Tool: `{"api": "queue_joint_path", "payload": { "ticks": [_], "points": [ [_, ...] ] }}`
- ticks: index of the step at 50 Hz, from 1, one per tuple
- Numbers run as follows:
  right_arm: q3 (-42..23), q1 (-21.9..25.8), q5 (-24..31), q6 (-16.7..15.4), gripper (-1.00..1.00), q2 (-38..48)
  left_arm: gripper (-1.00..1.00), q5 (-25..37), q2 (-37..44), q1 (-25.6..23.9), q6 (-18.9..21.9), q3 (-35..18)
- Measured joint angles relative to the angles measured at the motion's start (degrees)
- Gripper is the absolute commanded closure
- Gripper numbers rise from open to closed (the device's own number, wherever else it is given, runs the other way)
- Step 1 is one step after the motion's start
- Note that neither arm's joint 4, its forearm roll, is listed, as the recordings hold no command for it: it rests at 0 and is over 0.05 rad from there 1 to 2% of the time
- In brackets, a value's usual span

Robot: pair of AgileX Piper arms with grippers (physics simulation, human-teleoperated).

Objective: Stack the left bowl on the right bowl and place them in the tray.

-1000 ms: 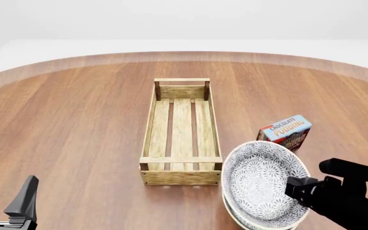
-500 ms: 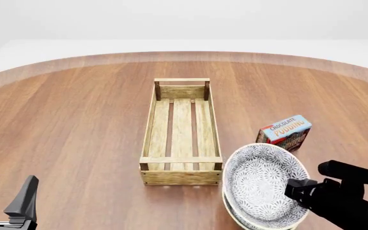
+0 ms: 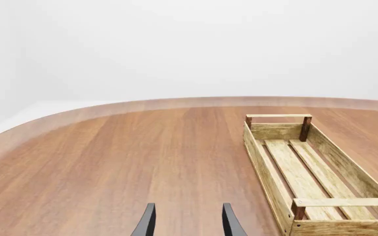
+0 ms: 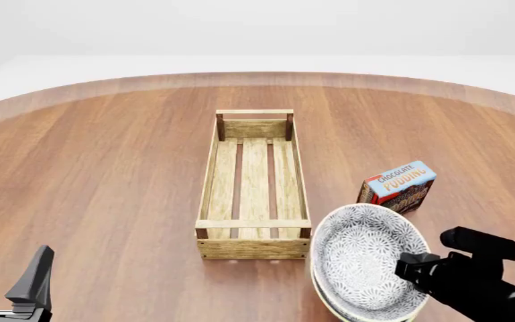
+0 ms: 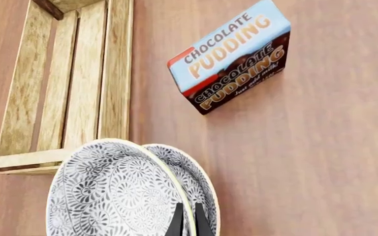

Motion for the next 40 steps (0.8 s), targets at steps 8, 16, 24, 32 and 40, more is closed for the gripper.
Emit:
{"api": "queue_joint_path", "payload": {
  "ticks": [8,16,24,32,40],
  "points": [
    [0.5,0.6,-1.5,0.4,-1.00,1.2,-1.00,0.0,0.0,0.0,0.0,0.0],
    [0.5,0.5,-1.4,0.5,-1.00,1.1,-1.00,0.0,0.0,0.0,0.0,0.0],
    [-0.5,-0.4,1.1,0.0,-1.00,-1.1,-1.00,0.0,0.0,0.0,0.0,0.0],
    [-1.6,-1.2,6.0,-1.3,-1.00,-4.9,-1.00,0.0,0.0,0.0,0.0,0.0],
    [-1.5,-1.2,9.4,-2.0,-1.00,-7.5,-1.00,0.0,0.0,0.0,0.0,0.0]
  ]
}}
